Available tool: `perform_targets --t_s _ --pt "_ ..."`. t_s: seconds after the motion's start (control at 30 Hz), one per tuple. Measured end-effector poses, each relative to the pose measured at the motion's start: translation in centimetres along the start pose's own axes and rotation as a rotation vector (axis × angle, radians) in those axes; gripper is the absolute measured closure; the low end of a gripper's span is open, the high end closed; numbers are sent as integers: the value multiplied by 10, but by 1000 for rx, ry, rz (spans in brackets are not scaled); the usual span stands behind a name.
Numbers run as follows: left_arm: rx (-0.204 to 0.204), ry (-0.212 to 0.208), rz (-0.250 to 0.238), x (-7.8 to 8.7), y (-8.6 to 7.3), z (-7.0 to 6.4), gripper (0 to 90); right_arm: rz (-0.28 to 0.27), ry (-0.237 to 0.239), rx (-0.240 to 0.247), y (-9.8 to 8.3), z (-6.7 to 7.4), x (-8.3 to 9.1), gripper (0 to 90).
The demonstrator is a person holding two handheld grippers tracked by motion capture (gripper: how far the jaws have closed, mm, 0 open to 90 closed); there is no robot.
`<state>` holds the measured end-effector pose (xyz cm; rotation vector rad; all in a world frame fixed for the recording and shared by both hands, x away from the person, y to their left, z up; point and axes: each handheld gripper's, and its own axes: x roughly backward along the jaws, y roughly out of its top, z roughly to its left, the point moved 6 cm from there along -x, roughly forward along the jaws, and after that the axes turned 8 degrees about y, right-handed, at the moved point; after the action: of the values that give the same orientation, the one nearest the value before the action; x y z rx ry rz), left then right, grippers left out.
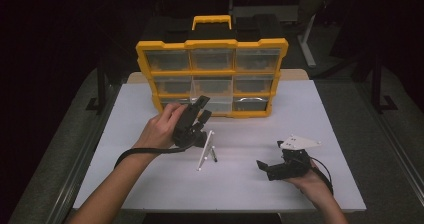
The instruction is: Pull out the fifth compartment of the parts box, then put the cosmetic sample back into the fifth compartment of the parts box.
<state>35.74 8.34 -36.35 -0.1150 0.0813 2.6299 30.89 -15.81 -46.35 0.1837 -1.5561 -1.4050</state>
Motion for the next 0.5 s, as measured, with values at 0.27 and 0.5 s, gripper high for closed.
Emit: perform_targets --t_s 0.27,0.5 --pt "-1 -11 -3 8 1 -12 346 -2 1 1 0 0 0 0" --pt "-10 -14 -2 14 -1 -23 292 1 -1 2 0 -2 -1 0"
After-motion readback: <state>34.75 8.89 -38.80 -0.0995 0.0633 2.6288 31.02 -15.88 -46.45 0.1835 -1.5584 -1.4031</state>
